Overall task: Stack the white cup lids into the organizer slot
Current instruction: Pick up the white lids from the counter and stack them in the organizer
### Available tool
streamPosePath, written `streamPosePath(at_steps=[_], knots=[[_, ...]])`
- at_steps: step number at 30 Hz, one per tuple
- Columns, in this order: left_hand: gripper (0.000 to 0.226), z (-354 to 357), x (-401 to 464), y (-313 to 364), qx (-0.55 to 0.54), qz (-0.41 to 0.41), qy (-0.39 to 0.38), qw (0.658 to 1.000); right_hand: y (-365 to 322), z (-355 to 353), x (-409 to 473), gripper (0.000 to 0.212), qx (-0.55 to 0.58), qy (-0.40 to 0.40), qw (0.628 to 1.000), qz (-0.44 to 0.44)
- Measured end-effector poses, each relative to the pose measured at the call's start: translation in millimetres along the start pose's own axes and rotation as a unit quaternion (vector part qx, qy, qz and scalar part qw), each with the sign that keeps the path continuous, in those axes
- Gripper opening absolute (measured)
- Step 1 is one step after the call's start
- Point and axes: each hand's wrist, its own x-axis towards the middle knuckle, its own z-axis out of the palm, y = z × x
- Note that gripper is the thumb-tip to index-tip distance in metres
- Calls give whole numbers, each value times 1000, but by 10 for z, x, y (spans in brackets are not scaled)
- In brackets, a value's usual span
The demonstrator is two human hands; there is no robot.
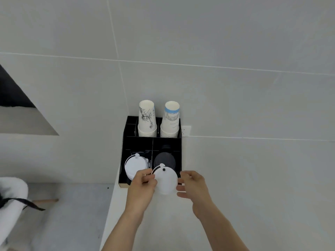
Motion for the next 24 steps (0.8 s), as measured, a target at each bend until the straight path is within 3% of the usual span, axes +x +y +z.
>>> streamPosePath(at_steps=[12, 20, 24], knots=[[34, -770, 903, 114, -12, -26, 54, 998, -330, 1154, 484, 15, -49, -25, 998, -13], [37, -827, 1126, -13, -2, -53, 55, 997, -280, 1356, 626, 15, -72, -7, 997, -1], [38, -812, 1151, -54, 0, -53, 53, 997, -263, 1375, 640, 26, -90, -9, 996, 4]])
